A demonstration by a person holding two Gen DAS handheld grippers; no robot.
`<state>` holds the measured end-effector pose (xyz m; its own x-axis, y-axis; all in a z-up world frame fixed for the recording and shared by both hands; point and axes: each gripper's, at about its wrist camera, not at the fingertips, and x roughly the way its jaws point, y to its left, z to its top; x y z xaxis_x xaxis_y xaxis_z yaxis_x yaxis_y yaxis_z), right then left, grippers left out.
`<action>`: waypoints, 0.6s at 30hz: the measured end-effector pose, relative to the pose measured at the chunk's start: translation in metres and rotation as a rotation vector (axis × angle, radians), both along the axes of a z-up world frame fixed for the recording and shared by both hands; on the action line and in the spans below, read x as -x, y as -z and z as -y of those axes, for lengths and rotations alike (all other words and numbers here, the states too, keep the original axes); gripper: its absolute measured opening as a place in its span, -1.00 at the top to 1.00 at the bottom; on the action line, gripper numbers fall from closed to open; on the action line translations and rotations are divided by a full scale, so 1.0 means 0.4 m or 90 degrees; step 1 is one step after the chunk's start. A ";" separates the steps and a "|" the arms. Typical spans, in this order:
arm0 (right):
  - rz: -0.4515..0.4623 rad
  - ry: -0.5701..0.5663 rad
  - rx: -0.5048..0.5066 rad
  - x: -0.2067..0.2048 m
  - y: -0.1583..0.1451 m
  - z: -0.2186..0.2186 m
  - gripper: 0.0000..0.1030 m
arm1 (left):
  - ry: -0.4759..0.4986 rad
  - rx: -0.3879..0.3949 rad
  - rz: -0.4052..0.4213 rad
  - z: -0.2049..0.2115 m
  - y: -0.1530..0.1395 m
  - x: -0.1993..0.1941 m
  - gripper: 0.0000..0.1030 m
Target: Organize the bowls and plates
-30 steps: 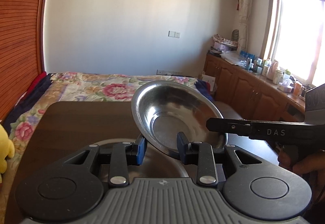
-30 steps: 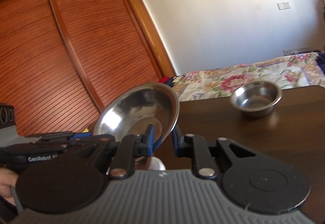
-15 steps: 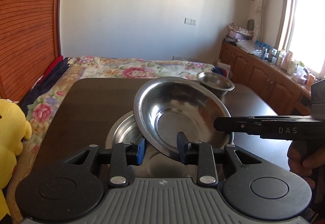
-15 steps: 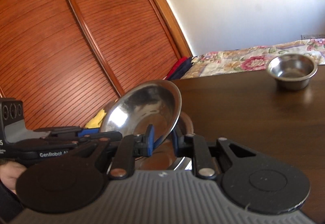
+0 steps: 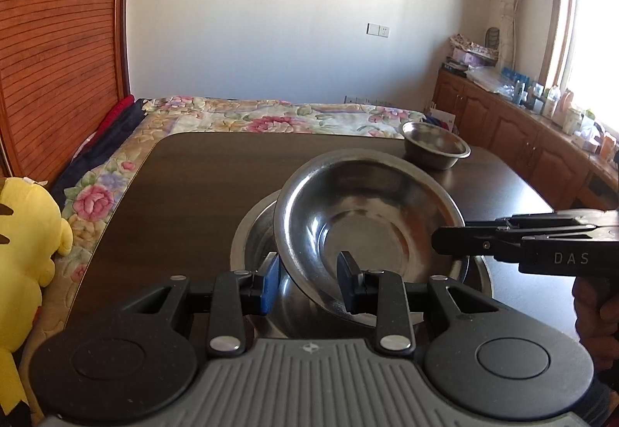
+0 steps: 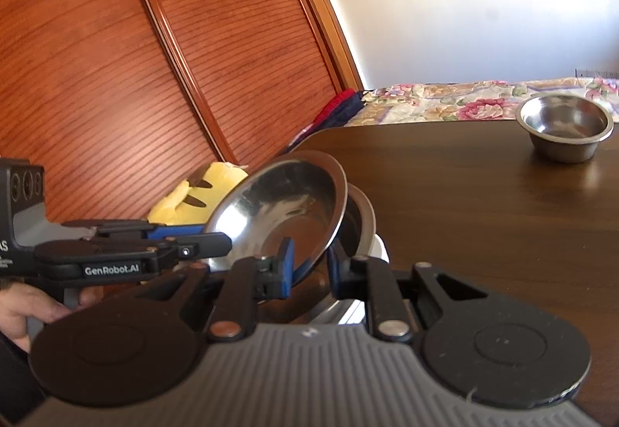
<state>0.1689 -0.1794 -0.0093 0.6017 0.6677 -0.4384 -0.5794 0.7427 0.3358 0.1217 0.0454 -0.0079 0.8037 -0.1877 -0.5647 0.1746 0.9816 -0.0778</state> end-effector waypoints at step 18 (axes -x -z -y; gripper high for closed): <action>0.067 0.000 0.121 0.009 -0.003 -0.063 0.71 | -0.002 -0.024 0.002 0.008 0.012 -0.002 0.35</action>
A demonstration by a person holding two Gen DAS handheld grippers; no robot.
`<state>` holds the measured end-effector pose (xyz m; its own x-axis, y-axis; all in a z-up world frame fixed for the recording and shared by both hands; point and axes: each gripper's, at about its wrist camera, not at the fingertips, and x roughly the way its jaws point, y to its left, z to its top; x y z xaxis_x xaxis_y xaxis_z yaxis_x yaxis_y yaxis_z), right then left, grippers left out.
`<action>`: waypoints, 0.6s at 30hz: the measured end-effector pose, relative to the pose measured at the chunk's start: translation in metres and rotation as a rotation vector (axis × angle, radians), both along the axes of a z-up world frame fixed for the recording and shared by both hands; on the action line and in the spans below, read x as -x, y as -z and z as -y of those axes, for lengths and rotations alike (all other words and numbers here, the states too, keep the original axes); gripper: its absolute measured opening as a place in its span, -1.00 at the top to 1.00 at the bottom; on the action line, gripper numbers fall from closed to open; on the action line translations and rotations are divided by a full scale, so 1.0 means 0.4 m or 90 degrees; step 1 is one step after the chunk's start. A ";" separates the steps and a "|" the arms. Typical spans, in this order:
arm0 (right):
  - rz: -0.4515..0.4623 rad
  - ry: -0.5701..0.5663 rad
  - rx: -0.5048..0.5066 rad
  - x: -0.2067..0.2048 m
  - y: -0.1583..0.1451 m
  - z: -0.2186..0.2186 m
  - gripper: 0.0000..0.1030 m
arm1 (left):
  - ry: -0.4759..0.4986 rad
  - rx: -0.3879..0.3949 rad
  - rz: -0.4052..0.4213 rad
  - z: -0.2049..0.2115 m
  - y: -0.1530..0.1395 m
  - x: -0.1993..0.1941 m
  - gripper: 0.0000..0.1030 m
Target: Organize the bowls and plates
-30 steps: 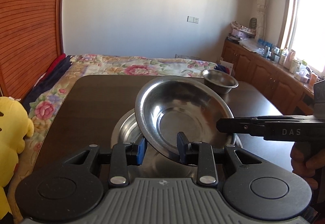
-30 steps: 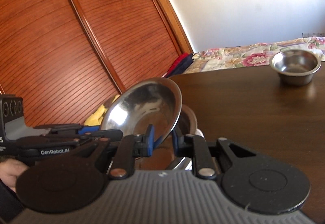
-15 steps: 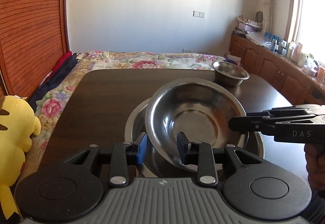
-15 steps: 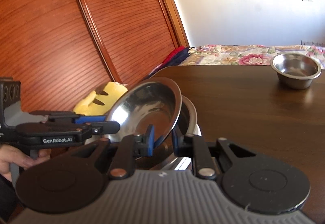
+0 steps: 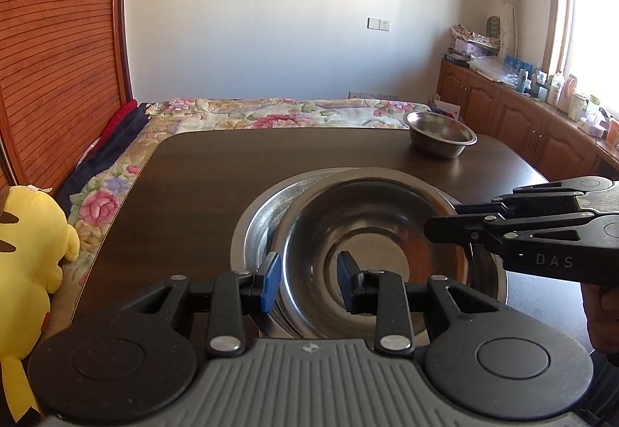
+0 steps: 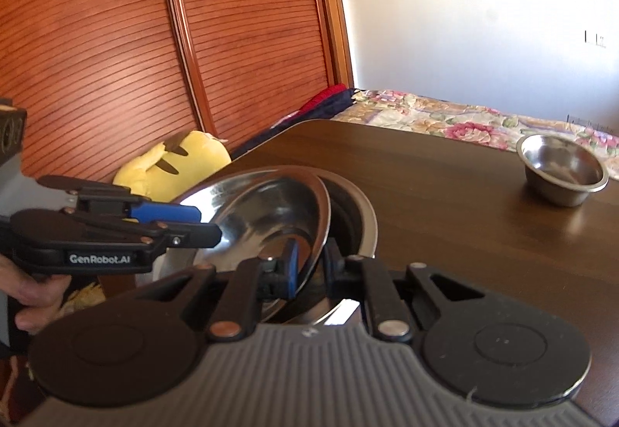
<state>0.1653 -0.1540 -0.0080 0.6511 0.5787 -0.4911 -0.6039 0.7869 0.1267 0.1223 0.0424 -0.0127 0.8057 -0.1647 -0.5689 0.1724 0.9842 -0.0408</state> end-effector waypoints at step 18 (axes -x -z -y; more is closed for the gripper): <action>0.067 0.039 -0.003 -0.007 -0.030 0.017 0.69 | 0.009 0.002 0.029 0.023 -0.037 -0.016 0.29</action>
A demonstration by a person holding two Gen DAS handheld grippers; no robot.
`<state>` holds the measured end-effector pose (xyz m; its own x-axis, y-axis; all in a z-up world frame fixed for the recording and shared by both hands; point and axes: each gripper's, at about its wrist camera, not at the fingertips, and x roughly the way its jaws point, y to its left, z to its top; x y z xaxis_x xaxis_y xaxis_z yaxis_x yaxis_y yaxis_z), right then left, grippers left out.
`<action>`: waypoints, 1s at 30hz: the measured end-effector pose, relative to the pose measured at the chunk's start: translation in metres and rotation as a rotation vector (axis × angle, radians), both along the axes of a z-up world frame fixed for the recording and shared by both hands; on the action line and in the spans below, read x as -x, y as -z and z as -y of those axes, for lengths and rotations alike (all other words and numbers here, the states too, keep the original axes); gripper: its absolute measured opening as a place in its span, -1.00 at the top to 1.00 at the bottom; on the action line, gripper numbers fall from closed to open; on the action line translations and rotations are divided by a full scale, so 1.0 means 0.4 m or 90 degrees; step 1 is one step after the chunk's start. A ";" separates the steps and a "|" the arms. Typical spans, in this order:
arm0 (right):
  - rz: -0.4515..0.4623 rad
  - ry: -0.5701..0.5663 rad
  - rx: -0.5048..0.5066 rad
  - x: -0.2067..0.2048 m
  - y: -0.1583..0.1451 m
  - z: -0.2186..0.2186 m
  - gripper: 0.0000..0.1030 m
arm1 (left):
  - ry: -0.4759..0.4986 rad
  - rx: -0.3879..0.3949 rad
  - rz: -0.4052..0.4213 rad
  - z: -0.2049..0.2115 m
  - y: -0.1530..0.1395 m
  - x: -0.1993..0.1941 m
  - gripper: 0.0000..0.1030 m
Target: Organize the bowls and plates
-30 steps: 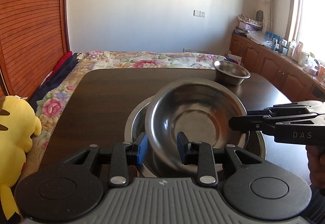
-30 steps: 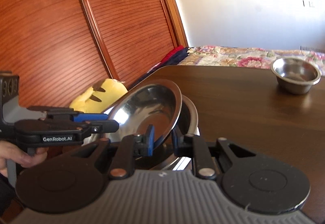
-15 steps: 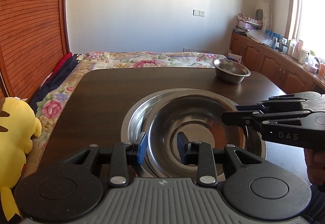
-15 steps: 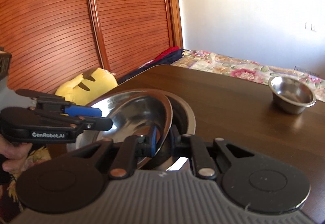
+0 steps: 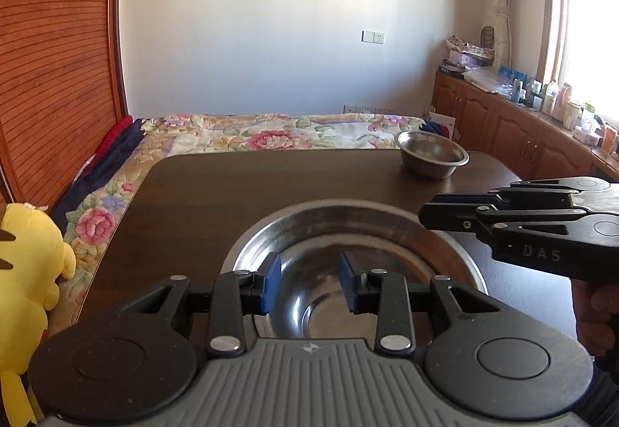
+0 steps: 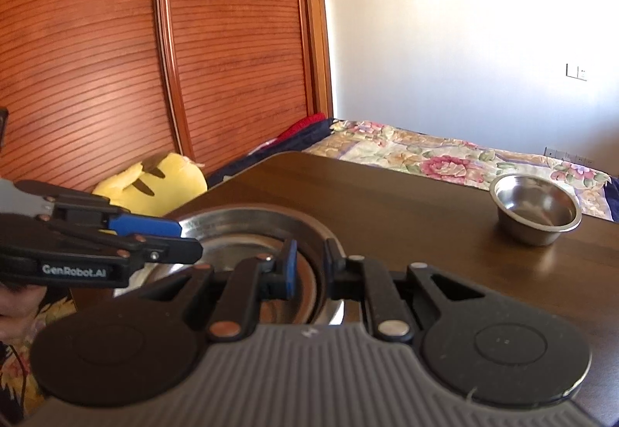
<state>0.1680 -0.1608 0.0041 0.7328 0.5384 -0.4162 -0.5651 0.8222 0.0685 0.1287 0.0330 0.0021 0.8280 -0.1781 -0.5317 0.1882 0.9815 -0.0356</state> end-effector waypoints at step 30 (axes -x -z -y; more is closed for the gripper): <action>0.045 0.153 -0.046 -0.173 -0.033 0.220 0.41 | 0.074 -0.015 0.033 0.143 -0.111 -0.210 -0.27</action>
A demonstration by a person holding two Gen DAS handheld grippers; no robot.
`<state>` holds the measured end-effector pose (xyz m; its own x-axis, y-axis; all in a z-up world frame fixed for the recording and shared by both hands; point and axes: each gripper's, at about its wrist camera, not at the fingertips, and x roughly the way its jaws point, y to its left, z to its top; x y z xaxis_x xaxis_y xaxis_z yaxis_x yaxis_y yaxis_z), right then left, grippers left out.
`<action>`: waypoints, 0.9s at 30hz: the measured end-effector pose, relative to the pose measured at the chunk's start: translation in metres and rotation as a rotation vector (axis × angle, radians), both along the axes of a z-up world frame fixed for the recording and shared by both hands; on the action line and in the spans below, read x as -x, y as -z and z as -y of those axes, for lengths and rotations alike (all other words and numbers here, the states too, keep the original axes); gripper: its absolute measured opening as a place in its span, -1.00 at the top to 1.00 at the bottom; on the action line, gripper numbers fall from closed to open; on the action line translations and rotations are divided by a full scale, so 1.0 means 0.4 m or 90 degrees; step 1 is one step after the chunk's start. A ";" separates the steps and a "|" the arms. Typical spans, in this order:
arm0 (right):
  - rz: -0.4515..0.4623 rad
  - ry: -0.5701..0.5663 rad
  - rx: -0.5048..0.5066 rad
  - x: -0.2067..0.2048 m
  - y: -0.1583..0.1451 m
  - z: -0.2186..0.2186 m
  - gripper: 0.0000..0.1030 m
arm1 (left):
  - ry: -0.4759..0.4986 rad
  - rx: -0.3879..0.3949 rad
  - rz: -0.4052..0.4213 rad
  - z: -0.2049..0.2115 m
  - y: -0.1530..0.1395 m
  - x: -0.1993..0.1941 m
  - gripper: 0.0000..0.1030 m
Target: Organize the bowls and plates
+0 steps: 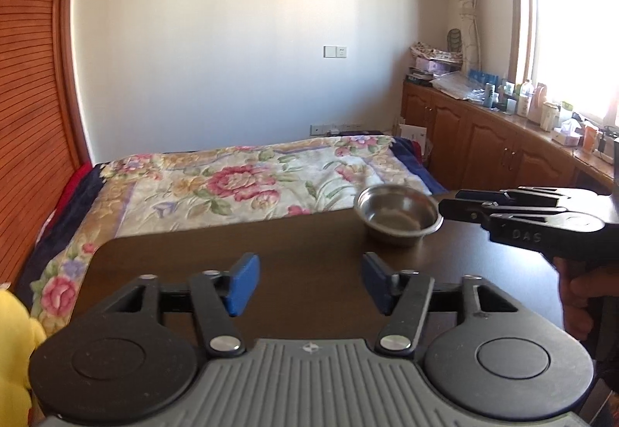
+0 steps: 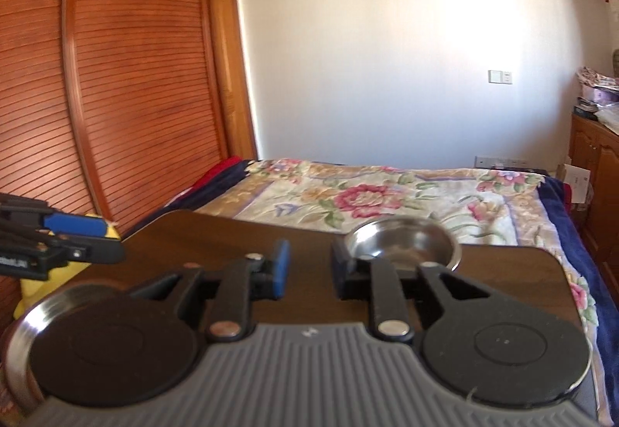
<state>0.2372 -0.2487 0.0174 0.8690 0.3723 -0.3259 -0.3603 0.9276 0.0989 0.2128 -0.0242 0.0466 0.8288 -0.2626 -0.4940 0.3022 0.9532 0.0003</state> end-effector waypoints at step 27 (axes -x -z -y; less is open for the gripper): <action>-0.086 0.121 -0.016 -0.240 0.106 0.133 -0.07 | 0.078 -0.011 -0.119 0.196 0.062 -0.359 -0.38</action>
